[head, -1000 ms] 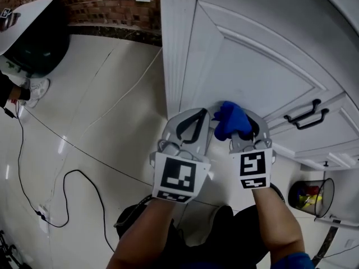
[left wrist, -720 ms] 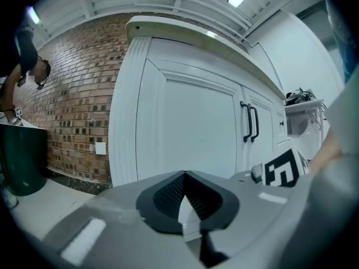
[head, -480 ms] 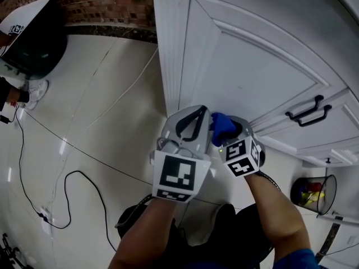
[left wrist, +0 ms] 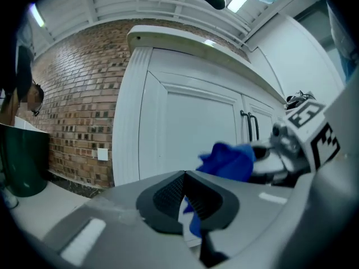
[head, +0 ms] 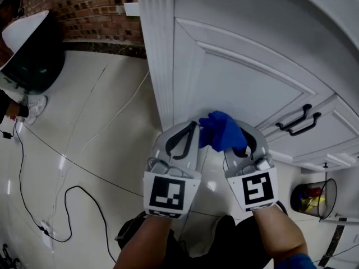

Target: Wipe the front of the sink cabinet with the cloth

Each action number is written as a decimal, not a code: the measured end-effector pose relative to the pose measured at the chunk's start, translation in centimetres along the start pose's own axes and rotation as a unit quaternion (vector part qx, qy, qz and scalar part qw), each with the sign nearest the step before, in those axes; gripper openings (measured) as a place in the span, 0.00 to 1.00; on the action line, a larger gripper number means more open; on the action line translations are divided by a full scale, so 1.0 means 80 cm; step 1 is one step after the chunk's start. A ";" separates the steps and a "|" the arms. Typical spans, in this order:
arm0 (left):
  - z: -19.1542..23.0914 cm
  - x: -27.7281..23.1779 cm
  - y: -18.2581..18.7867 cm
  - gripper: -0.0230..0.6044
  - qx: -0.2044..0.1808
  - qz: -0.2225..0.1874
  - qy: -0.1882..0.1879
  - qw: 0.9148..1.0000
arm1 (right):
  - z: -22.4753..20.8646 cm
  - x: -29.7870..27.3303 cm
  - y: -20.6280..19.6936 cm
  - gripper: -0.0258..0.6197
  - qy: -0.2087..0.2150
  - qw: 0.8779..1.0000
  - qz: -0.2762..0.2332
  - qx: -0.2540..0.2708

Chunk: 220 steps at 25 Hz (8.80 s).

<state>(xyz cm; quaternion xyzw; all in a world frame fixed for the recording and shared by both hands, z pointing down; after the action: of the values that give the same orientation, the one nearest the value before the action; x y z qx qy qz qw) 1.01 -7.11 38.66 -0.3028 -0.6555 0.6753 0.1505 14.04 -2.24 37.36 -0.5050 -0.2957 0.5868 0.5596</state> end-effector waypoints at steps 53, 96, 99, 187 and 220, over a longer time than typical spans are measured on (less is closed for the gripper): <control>-0.057 -0.027 -0.013 0.04 -0.035 0.015 -0.097 0.995 | -0.045 0.120 0.010 0.16 -0.121 0.990 -0.041 -0.056; -0.092 -0.028 -0.019 0.04 -0.024 0.017 -0.154 0.988 | -0.057 0.062 -0.187 0.16 -0.143 0.978 0.145 -0.046; -0.092 -0.029 -0.020 0.04 -0.022 0.020 -0.149 0.988 | -0.048 0.051 -0.219 0.16 -0.119 0.974 0.185 -0.062; -0.185 -0.063 -0.023 0.04 -0.049 -0.007 -0.159 0.986 | -0.182 0.280 0.035 0.16 -0.270 0.951 -0.144 -0.038; -0.183 -0.061 -0.035 0.04 -0.020 0.035 -0.173 0.984 | -0.125 0.126 -0.253 0.16 -0.185 0.956 0.184 -0.137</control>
<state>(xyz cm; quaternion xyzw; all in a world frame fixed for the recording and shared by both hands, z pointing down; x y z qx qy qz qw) 13.11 1.88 43.01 -0.2069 -0.6742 0.7089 0.0050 31.89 9.19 50.01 -0.5046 -0.3738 0.7168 0.3031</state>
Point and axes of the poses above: the fingertips, and each gripper's own axes: x backward along the fingers, z to its left, y out of its top, the point moved 8 cm from there along x, backward along the fingers, and after that the axes turned 5 degrees about z, right-handed, at the moved point
